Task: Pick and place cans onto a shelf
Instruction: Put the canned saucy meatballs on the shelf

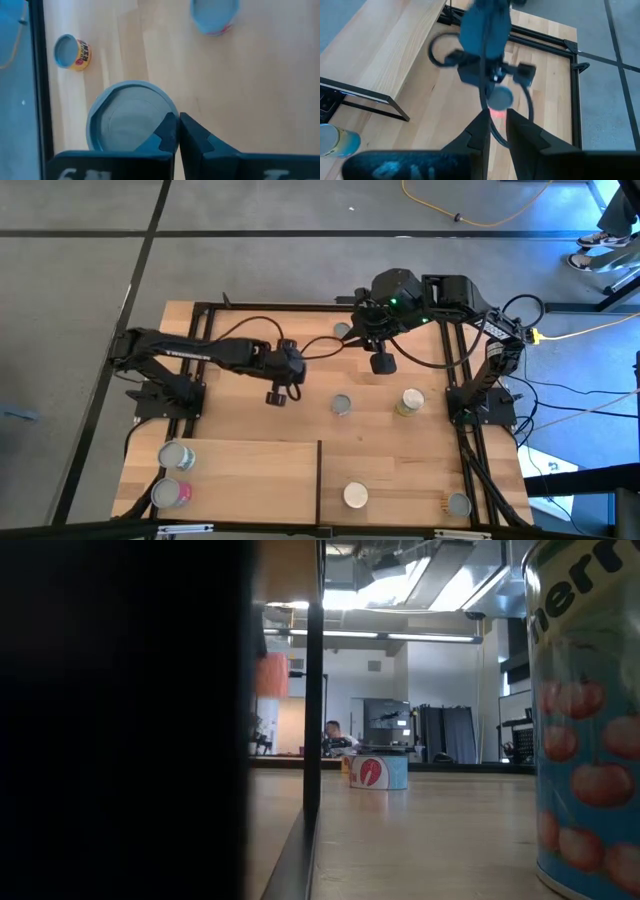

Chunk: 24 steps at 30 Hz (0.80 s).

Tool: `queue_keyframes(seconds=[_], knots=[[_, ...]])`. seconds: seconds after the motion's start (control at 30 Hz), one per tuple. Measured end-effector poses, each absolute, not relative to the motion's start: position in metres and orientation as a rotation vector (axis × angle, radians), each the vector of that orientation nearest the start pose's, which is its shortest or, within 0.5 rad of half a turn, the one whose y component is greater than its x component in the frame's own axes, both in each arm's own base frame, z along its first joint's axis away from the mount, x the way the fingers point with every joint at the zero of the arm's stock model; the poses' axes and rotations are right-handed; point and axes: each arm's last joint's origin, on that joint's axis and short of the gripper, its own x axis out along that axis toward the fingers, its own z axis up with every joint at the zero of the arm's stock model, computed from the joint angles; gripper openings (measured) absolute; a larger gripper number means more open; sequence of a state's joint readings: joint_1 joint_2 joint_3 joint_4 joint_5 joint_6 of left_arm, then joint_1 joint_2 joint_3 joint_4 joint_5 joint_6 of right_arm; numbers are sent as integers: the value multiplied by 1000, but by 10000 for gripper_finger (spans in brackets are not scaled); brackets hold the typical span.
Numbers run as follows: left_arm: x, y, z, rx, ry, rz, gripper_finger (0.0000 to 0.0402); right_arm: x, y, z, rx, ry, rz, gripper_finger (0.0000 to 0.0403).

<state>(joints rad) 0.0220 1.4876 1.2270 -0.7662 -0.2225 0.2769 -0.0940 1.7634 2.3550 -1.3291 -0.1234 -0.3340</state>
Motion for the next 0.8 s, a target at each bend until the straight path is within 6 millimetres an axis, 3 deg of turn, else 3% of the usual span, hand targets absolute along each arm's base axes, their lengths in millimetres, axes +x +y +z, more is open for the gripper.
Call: queue_keyframes(seconds=[0.23,0.33,0.53,0.8], knots=[[285,-7,354,219,1081,110,1,311,-26,484,-239,720,150,64],[276,-21,377,175,1070,111,1,311,-26,484,-239,720,150,64],[257,-56,398,134,1066,52,0,311,-26,484,-239,720,150,64],[221,-112,410,-8,1086,-105,0,311,-26,484,-227,721,146,64]])
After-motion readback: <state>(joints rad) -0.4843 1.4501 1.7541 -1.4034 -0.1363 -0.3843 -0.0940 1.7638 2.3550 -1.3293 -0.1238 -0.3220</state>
